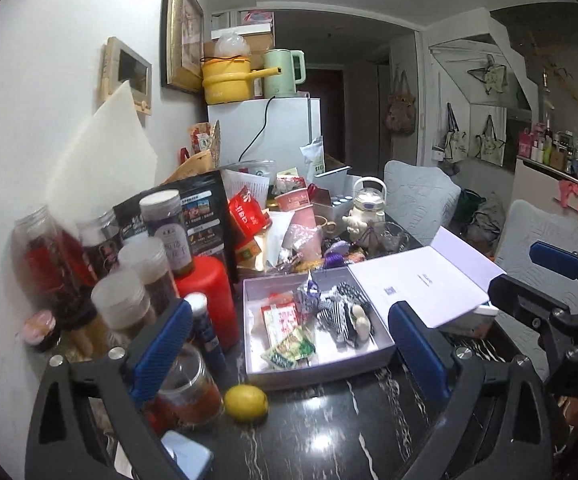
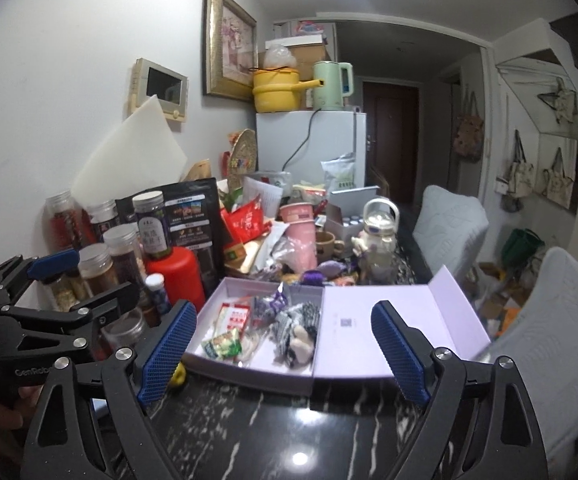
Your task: Organize soft objects
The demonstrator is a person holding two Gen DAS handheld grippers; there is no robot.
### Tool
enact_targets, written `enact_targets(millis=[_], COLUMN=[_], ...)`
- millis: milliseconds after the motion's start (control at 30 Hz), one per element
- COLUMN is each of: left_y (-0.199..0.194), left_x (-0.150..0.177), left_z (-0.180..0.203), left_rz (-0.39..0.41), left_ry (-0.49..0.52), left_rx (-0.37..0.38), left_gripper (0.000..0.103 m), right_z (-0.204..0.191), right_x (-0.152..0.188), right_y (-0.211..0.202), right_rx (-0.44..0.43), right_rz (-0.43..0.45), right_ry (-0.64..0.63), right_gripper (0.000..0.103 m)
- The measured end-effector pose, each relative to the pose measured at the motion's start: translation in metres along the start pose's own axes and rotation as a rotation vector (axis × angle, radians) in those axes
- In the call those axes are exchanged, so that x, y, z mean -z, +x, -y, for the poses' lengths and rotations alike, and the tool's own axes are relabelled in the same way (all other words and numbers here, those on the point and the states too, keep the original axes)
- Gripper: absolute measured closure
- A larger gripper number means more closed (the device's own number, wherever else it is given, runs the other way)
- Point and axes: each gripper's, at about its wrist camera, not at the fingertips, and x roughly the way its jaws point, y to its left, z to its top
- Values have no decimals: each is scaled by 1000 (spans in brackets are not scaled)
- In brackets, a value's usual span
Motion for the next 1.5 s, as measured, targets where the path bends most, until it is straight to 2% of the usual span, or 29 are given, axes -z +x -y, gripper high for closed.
enact_targets(millis=[467, 733, 1500], left_y=[-35, -46, -50], left_x=[58, 83, 90], left_z=[0, 9, 11], left_rz=[-27, -47, -58], left_ry=[20, 11, -11], left_rx=[14, 41, 47], left_gripper=[3, 3, 3], right_z=[-19, -22, -24], right_x=[74, 99, 107], right_y=[-45, -64, -78], right_rx=[92, 108, 94], right_rz=[-59, -56, -44], right_ry=[47, 61, 72], right_gripper=[12, 12, 12])
